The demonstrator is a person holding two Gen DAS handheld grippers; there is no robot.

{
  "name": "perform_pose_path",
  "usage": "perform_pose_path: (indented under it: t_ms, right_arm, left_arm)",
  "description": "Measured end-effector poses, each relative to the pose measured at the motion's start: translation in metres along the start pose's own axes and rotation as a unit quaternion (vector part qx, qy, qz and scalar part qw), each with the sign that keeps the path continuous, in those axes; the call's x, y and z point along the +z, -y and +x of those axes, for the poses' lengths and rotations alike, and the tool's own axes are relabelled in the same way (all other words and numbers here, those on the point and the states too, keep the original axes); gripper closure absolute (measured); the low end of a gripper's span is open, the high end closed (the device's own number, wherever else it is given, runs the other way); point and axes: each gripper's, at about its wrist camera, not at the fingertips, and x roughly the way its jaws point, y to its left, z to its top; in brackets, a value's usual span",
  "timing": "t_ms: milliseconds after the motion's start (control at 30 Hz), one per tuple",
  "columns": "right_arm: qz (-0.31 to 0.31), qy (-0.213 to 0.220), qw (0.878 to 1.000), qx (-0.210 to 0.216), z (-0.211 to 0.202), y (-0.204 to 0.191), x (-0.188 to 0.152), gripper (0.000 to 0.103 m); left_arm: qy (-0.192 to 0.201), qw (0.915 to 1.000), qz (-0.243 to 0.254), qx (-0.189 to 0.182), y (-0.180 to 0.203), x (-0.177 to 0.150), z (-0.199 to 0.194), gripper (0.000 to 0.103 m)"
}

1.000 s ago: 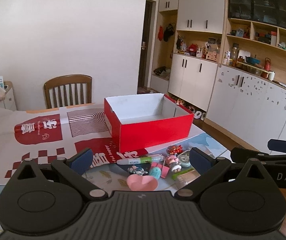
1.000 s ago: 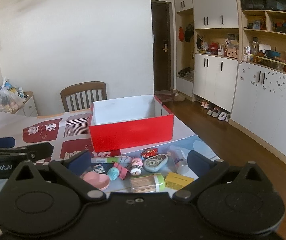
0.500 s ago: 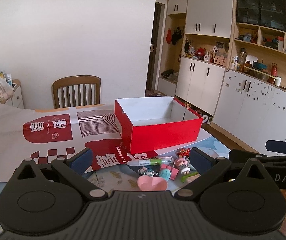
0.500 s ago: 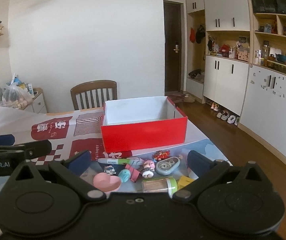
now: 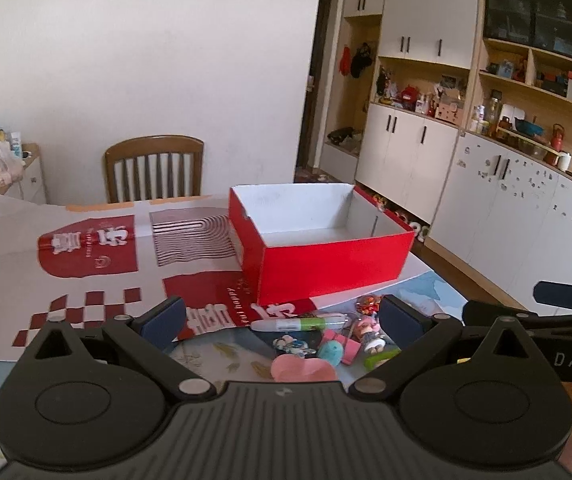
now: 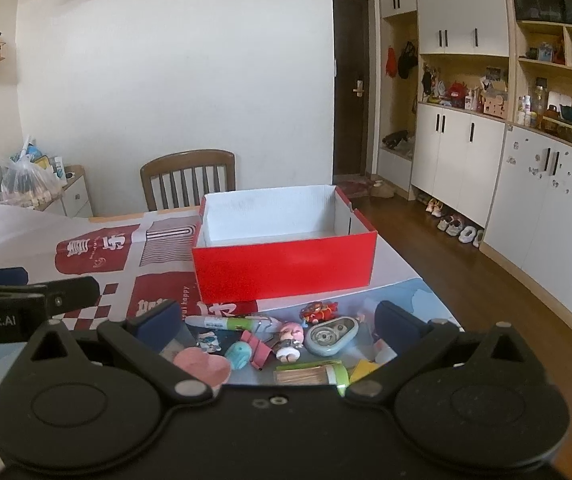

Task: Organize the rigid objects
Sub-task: 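Move both grippers toward the cluster of small items, then grasp the pink heart dish with the left gripper while the right grasps the yellow box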

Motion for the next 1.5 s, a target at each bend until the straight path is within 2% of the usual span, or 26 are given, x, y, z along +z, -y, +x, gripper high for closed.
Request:
perform_pose_path:
  t_ms: [267,400,533,733,867,1100,1200,1333,1500]
  right_arm:
    - [0.001,-0.022,1.0,0.006,0.022,0.02,0.001,0.0]
    - [0.006,-0.045,0.999,0.008,0.039,0.036,-0.001,0.0]
    - [-0.001,-0.074,0.997,0.007,0.062,0.055,-0.007,0.001]
    - [-0.049,-0.126,0.991,0.012,0.097,0.078,-0.025,0.006]
    - [-0.064,-0.163,0.984,0.012,0.119,0.092,-0.038,0.01]
    - [-0.092,-0.206,0.974,0.027,0.149,0.105,-0.054,0.015]
    - [-0.105,-0.22,0.969,0.039,0.157,0.106,-0.057,0.02]
    - [-0.116,-0.232,0.964,0.056,0.164,0.109,-0.058,0.027]
    - [-0.133,-0.239,0.959,0.072,0.168,0.109,-0.059,0.035]
  left_arm:
    - [-0.034,0.9993,-0.004,-0.012,0.011,0.003,0.036,0.0]
    - [-0.064,0.9978,-0.006,-0.017,0.015,0.0,0.062,0.0]
    - [-0.105,0.9943,-0.014,-0.014,0.015,-0.009,0.092,0.0]
    - [-0.169,0.9855,-0.021,-0.003,0.01,-0.034,0.136,0.0]
    - [-0.191,0.9814,-0.013,0.008,0.009,-0.049,0.155,0.0]
    - [-0.219,0.975,-0.034,0.017,0.006,-0.064,0.178,0.001]
    - [-0.225,0.9738,-0.022,0.025,0.01,-0.067,0.184,0.007]
    - [-0.217,0.9756,-0.004,0.03,0.016,-0.07,0.186,0.009]
    - [-0.204,0.9786,0.016,0.022,0.022,-0.072,0.189,0.02]
